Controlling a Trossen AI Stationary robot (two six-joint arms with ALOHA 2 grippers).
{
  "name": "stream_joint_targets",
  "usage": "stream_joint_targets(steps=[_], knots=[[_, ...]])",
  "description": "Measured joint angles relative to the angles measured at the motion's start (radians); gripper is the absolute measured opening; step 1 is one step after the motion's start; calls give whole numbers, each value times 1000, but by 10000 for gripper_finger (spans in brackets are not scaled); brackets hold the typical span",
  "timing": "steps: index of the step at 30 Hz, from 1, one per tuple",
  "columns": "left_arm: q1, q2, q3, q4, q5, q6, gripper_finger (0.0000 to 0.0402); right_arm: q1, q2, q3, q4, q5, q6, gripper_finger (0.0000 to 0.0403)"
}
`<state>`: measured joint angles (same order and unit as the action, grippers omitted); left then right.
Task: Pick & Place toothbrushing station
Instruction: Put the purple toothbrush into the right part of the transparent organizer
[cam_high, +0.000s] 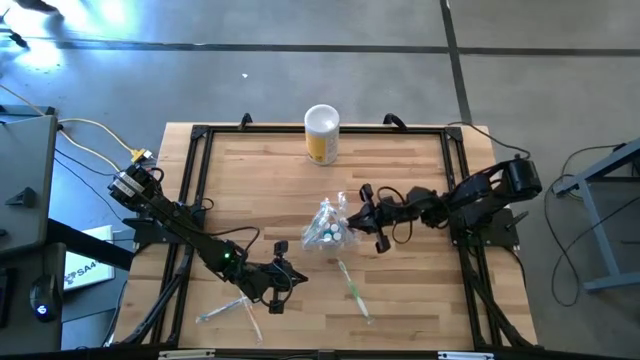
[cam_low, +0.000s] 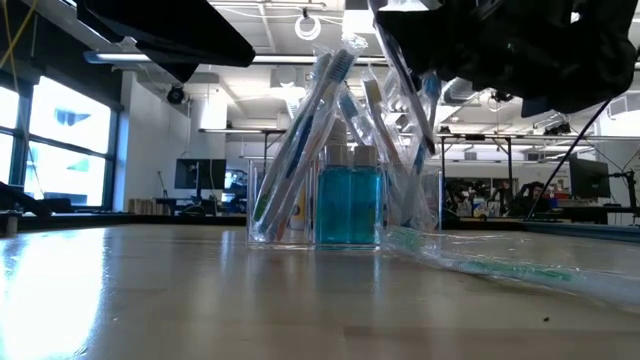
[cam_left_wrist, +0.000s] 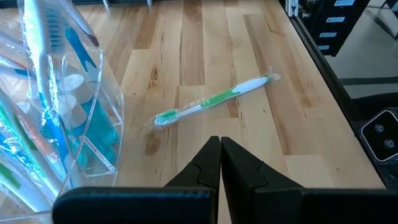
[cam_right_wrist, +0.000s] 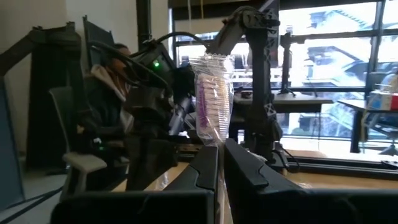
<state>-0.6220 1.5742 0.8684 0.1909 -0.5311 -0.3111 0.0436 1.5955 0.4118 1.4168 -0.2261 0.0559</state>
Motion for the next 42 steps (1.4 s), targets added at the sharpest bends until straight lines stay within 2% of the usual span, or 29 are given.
stream_joint_targets(steps=[5,10,20,31,33,38,42], knots=[[0,0,0,0,0,0,8,-23,0,0,-1,-44,1,5],[0,0,0,-1,0,0,8,-33,3,0,-13,-43,2,5],[0,0,0,-2,0,0,8,-33,136,0,67,-36,27,5],[0,0,0,-9,0,-1,8,-15,146,1,63,-32,29,5],[0,0,0,-9,0,-1,8,-6,146,1,54,-3,30,6],[0,0,0,-8,0,-1,8,11,146,1,19,69,12,28],[0,0,0,-8,-1,-1,8,23,146,1,15,75,-42,54]])
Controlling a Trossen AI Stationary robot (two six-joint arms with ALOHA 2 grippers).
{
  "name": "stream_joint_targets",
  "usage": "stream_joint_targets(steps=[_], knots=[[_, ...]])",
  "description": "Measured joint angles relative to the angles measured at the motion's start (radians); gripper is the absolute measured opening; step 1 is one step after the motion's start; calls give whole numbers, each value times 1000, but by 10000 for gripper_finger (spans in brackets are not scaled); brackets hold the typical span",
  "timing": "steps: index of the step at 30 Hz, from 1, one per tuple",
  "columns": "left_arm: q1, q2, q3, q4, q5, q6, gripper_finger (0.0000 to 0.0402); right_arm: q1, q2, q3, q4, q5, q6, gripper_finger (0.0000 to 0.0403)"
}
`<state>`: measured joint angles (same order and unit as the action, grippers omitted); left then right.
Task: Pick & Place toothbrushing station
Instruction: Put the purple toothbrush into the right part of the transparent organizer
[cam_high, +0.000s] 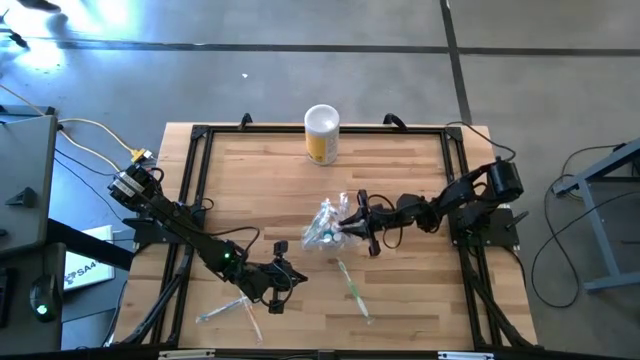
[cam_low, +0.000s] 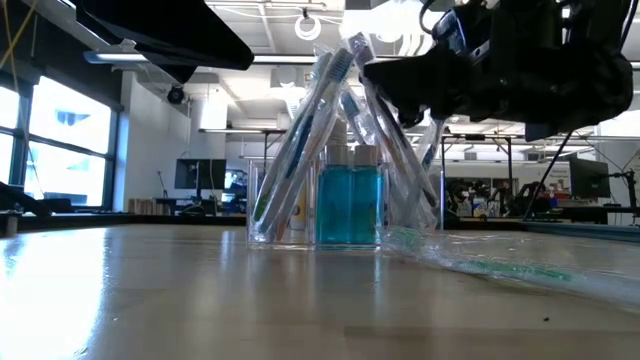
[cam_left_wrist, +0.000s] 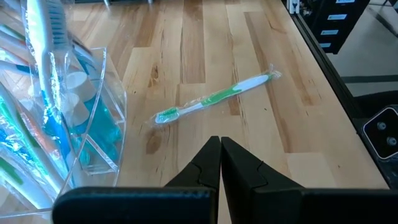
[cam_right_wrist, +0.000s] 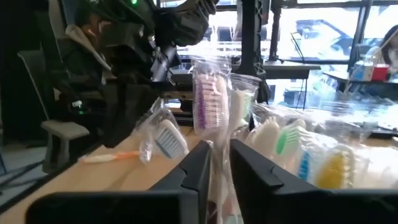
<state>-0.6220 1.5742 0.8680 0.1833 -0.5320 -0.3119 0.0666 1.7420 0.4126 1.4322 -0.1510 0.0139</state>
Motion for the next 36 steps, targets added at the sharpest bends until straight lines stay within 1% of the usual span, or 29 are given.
stream_joint_targets(steps=[3,13,17,21,26,30,36], knots=[[0,0,0,0,0,0,8,14,0,0,-3,24,-43,74],[0,0,0,0,0,0,8,87,0,0,-15,205,-187,169],[0,0,0,0,0,0,8,114,-2,0,-15,270,-227,196],[0,0,0,0,0,0,8,151,-7,0,-13,353,-273,201],[0,0,0,0,0,0,8,209,-7,0,-13,445,-350,192],[0,0,0,-1,0,0,8,243,-7,0,-14,517,-364,186],[0,0,0,-1,0,0,8,248,-28,9,-49,520,-361,186]])
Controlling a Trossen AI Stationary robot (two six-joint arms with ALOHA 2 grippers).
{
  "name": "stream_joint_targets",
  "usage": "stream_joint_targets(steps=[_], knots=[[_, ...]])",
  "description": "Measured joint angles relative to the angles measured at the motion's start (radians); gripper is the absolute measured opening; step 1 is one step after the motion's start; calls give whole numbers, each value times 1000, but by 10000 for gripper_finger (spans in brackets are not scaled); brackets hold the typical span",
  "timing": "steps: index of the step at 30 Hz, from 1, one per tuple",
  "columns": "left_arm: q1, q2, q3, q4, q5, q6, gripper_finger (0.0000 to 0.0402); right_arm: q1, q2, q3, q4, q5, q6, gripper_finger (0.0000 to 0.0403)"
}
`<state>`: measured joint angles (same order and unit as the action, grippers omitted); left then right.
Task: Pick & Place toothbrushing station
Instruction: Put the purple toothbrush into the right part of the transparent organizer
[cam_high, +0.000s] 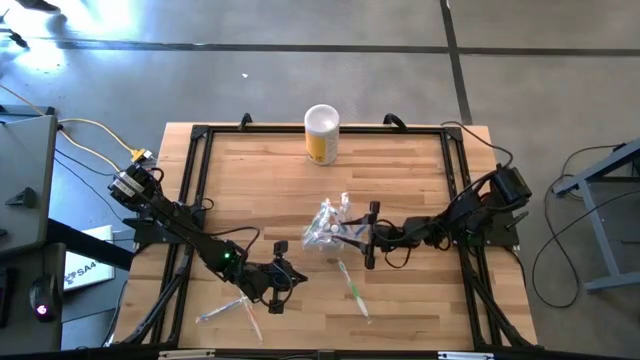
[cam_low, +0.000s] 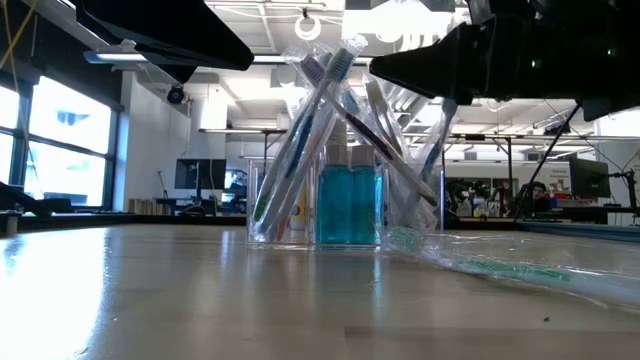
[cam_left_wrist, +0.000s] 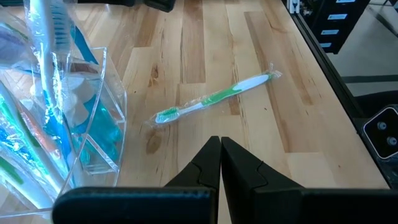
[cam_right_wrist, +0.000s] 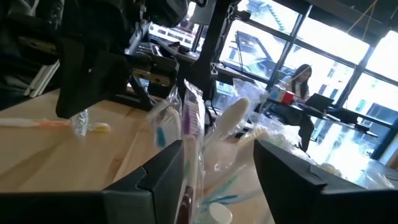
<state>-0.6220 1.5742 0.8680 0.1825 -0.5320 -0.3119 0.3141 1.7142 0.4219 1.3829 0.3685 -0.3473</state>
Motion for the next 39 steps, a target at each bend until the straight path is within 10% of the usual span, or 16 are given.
stream_joint_targets(steps=[31,39], knots=[[0,0,-1,-6,0,0,8,72,-308,227,-951,21,280,185],[0,0,-1,-6,0,0,8,79,-284,233,-961,96,321,185]])
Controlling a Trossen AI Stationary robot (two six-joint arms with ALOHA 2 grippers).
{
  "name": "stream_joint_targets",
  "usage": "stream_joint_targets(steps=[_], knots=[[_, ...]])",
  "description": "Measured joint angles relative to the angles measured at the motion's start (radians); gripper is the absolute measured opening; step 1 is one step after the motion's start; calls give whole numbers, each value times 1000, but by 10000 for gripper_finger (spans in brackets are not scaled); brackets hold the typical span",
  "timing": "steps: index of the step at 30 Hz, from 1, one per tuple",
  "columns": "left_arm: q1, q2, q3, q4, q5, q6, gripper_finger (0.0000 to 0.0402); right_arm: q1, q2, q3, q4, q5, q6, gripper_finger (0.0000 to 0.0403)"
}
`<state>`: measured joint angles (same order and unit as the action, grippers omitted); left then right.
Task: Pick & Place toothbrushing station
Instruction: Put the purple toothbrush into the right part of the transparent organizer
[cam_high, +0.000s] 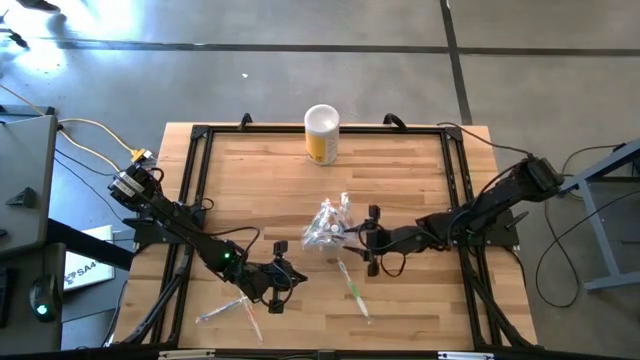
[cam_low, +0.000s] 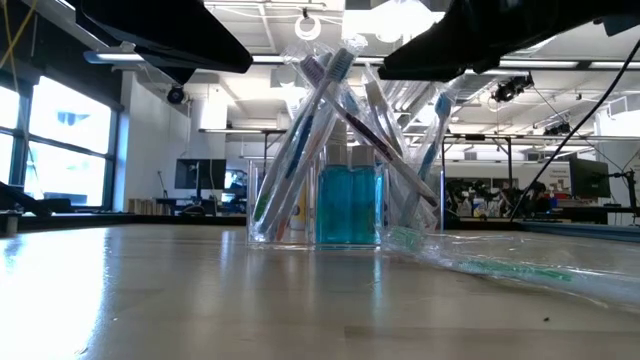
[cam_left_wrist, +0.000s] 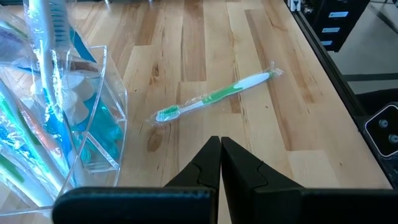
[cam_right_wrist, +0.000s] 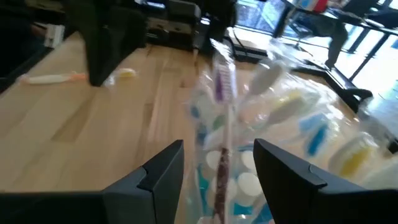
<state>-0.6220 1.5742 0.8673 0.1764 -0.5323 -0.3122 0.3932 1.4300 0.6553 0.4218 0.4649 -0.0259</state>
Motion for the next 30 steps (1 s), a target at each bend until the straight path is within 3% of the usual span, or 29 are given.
stream_joint_targets(steps=[18,30], knots=[[0,0,0,0,-2,0,8,33,52,2,2,4,25,185],[0,0,0,6,-3,-4,8,31,189,124,-34,118,-37,185]])
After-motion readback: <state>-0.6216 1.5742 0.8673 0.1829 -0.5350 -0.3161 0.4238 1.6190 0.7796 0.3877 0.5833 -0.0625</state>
